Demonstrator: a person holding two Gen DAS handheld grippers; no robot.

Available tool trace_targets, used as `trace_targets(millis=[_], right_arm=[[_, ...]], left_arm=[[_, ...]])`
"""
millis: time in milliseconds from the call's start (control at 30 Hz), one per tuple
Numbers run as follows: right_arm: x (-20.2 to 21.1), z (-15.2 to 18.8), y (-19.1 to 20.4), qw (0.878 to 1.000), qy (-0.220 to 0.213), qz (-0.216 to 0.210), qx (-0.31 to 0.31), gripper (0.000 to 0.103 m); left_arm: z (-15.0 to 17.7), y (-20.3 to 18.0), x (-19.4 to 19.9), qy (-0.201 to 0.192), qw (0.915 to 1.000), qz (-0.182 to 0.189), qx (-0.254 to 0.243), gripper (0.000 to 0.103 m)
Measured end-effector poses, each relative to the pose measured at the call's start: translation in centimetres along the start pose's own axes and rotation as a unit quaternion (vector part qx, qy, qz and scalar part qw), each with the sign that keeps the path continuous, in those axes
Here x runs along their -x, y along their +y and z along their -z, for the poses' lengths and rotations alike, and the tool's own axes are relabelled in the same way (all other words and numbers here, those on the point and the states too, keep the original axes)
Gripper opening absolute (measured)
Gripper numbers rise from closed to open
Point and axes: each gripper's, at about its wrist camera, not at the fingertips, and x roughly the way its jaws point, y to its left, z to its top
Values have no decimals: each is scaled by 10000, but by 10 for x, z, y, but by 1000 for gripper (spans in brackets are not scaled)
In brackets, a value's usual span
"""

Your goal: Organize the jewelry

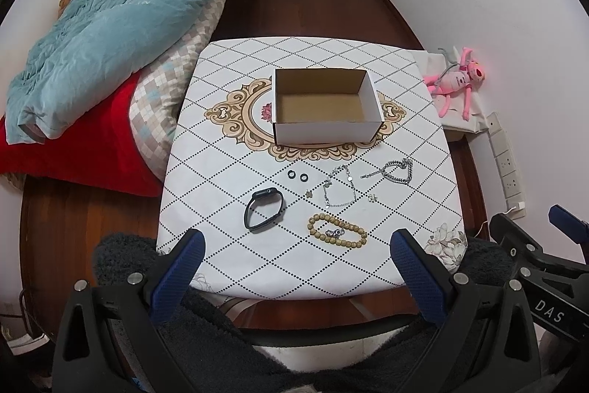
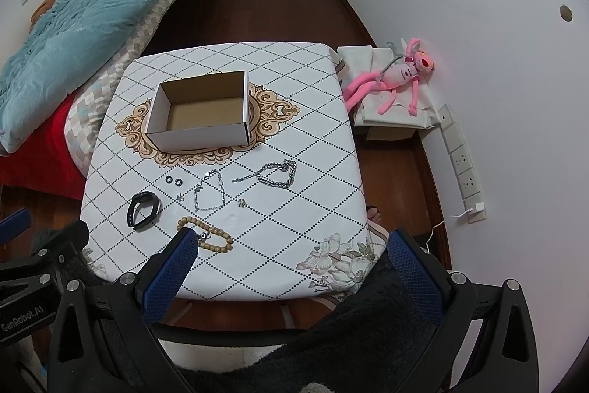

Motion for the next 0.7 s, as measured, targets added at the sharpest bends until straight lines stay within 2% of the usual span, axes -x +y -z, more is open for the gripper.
trace_targets(millis=[700], right_arm=[[2,3,1,10000,-5,-48,25,103]], left_arm=[[2,4,4,-22,10000,-61,17,103]])
